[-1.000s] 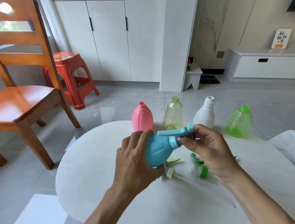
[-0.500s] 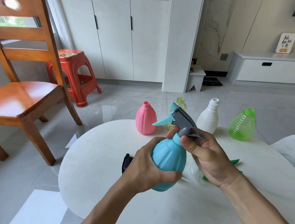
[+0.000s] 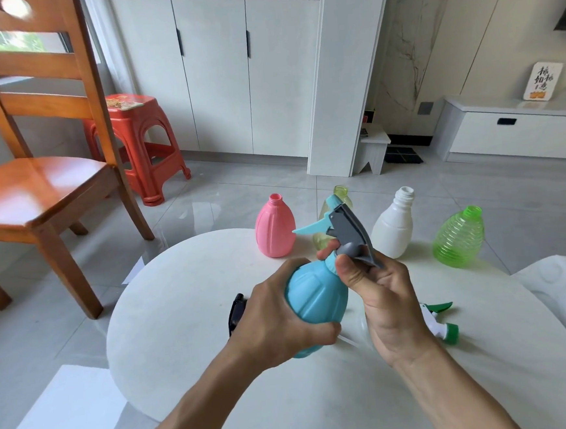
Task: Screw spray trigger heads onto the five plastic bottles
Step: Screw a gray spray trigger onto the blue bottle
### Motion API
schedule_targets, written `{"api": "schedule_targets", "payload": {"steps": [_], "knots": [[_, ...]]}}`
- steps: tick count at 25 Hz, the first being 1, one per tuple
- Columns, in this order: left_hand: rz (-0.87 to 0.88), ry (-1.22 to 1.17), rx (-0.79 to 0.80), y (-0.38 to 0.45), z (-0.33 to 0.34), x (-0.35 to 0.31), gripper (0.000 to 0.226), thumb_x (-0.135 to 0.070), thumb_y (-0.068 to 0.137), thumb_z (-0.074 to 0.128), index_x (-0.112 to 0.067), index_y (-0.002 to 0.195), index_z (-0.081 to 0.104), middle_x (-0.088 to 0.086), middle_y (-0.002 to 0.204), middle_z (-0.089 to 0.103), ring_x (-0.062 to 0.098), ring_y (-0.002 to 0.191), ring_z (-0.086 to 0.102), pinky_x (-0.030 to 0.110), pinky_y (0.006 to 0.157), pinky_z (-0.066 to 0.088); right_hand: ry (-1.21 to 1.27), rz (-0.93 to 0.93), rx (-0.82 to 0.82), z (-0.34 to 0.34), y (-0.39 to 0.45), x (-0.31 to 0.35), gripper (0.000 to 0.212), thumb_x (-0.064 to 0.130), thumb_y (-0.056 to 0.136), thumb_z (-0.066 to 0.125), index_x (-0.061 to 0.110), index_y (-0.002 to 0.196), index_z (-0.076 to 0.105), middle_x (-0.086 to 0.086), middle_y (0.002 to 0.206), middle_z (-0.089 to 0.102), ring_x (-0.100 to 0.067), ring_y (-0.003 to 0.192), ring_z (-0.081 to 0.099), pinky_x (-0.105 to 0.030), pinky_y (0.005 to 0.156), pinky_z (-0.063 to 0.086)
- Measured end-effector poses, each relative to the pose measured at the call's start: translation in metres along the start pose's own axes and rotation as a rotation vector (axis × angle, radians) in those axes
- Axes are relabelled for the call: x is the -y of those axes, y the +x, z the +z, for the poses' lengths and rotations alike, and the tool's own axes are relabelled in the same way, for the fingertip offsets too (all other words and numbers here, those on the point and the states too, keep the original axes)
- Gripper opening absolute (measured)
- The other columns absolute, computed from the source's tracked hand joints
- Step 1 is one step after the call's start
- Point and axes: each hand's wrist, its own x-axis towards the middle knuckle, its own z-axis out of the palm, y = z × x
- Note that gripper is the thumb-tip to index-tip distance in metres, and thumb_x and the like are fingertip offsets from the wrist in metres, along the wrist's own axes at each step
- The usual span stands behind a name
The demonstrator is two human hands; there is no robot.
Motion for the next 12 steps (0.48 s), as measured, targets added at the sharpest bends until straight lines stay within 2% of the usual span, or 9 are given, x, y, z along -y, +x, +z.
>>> {"api": "schedule_targets", "payload": {"steps": [3, 5, 7, 9, 11, 12], "knots": [[0.015, 0.019, 0.013, 0.003, -0.001, 0.0, 0.074, -0.038, 0.05, 0.086, -0.045, 0.114, 0.051, -0.015, 0.106, 0.061, 0.009, 0.091, 0.064, 0.03, 0.066, 0.061, 0.031, 0.0, -0.074, 0.006, -0.002, -0.003, 0.003, 0.02, 0.082, 0.076, 0.02, 0.079, 0.075, -0.001, 0.094, 0.079, -0.013, 0.095, 0.072, -0.021, 0.084, 0.053], [0.071, 0.154, -0.097, 0.002, 0.005, 0.001, 0.078, -0.045, 0.049, 0.08, -0.045, 0.118, 0.045, -0.018, 0.114, 0.052, 0.01, 0.1, 0.054, 0.025, 0.074, 0.054, -0.003, -0.008, -0.201, 0.015, -0.003, -0.008, 0.004, 0.027, 0.076, 0.077, 0.024, 0.079, 0.077, 0.007, 0.086, 0.078, -0.007, 0.085, 0.069, -0.017, 0.078, 0.052], [0.08, 0.333, -0.244, -0.002, 0.014, 0.001, 0.086, -0.06, 0.047, 0.071, -0.04, 0.126, 0.043, -0.014, 0.119, 0.048, 0.015, 0.103, 0.047, 0.031, 0.08, 0.049, -0.066, -0.036, -0.28, 0.026, -0.002, -0.014, 0.007, 0.026, 0.075, 0.082, 0.024, 0.08, 0.077, 0.01, 0.08, 0.077, -0.005, 0.079, 0.067, -0.016, 0.076, 0.051], [0.038, 0.422, -0.315, -0.003, 0.013, 0.003, 0.087, -0.062, 0.048, 0.07, -0.04, 0.128, 0.043, -0.008, 0.116, 0.048, 0.02, 0.101, 0.046, 0.037, 0.077, 0.048, -0.111, -0.019, -0.242, 0.036, 0.001, -0.016, 0.014, 0.021, 0.076, 0.084, 0.025, 0.087, 0.077, 0.01, 0.084, 0.078, -0.004, 0.082, 0.07, -0.02, 0.076, 0.055], [0.008, 0.374, -0.364, 0.006, -0.005, 0.009, 0.083, -0.055, 0.049, 0.075, -0.041, 0.125, 0.044, -0.007, 0.109, 0.049, 0.02, 0.096, 0.048, 0.031, 0.07, 0.045, -0.142, 0.086, -0.096, 0.038, 0.004, -0.015, 0.034, 0.025, 0.071, 0.083, 0.027, 0.104, 0.074, 0.011, 0.102, 0.077, -0.007, 0.099, 0.07, -0.027, 0.085, 0.055], [-0.005, 0.338, -0.396, 0.016, -0.02, 0.014, 0.084, -0.052, 0.048, 0.077, -0.041, 0.125, 0.044, -0.007, 0.106, 0.049, 0.018, 0.094, 0.049, 0.027, 0.067, 0.042, -0.181, 0.141, -0.034, 0.034, 0.006, -0.014, 0.043, 0.028, 0.07, 0.082, 0.03, 0.111, 0.071, 0.013, 0.109, 0.075, -0.006, 0.104, 0.068, -0.025, 0.086, 0.053]]}}
